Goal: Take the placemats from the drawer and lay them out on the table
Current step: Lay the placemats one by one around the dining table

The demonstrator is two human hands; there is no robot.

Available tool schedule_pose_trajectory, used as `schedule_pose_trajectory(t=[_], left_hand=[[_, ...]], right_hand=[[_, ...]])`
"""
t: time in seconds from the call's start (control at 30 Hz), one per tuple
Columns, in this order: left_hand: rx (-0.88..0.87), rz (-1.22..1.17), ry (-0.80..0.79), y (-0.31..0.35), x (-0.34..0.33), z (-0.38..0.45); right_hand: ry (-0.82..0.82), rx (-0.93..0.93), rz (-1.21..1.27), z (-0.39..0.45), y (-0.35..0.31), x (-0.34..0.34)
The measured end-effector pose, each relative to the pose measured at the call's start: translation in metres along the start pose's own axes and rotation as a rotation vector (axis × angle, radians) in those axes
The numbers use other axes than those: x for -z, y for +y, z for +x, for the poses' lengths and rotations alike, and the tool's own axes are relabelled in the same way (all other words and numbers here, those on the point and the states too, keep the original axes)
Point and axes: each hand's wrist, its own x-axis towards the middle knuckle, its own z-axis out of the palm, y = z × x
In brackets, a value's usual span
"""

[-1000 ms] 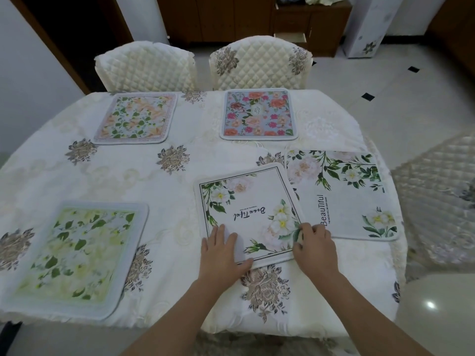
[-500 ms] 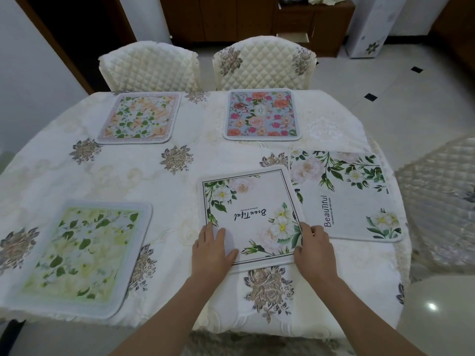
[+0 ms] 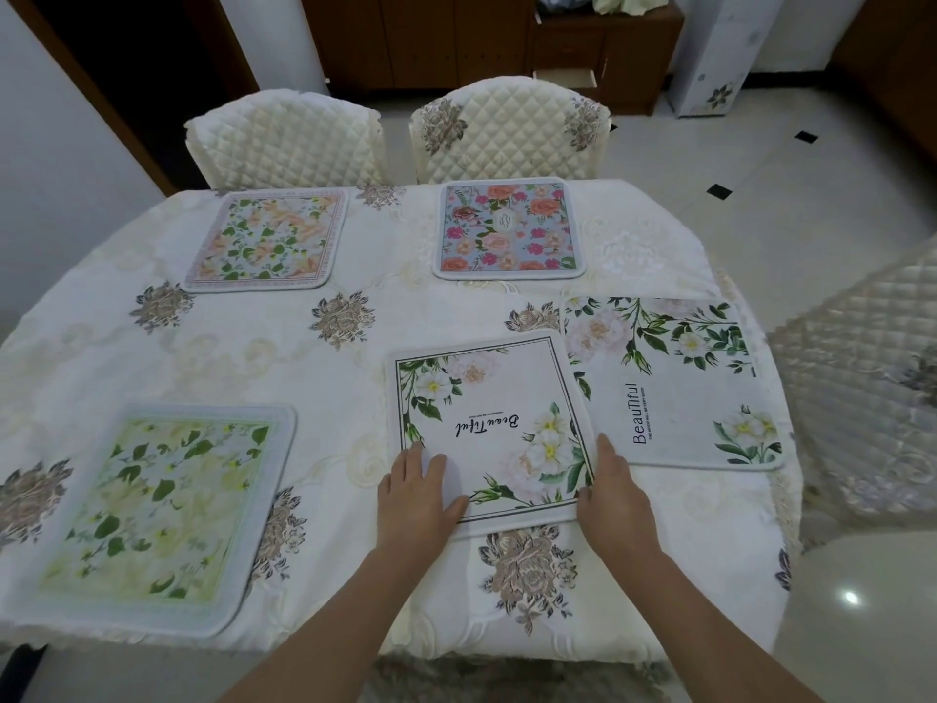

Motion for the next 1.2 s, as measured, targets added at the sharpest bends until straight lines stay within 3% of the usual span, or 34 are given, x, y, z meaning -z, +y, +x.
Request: schedule_pose_trajectory(t=[0.2,0.5,0.67,0.93,1.2], left_hand=[[-0.302,0.150,-0.059,0.014,-0.001,0.005],[-0.246,0.178,-0.061,0.005,-0.001,0.031],[-0.267,0.176,-0.013,-0.008,0.017,0.073],[-0.115,0.197,-0.246,-0.024,0.041,0.127],[-0.062,0.111,-0.160,-0.047,0.039,0.142]], right_hand=[[0.003,0.085,-0.061,0.003,0.003,-0.001],[0.125,0.056,-0.177,0.011,0.004,0.013],[-0.022,0.190,-0.065,-0.034,-0.020,-0.013],[-0.049,0.023,-0.136,-0.054,-0.026,-0.035],[-0.090,-0.061,-0.112,-0.048,-0.028,-0.031]])
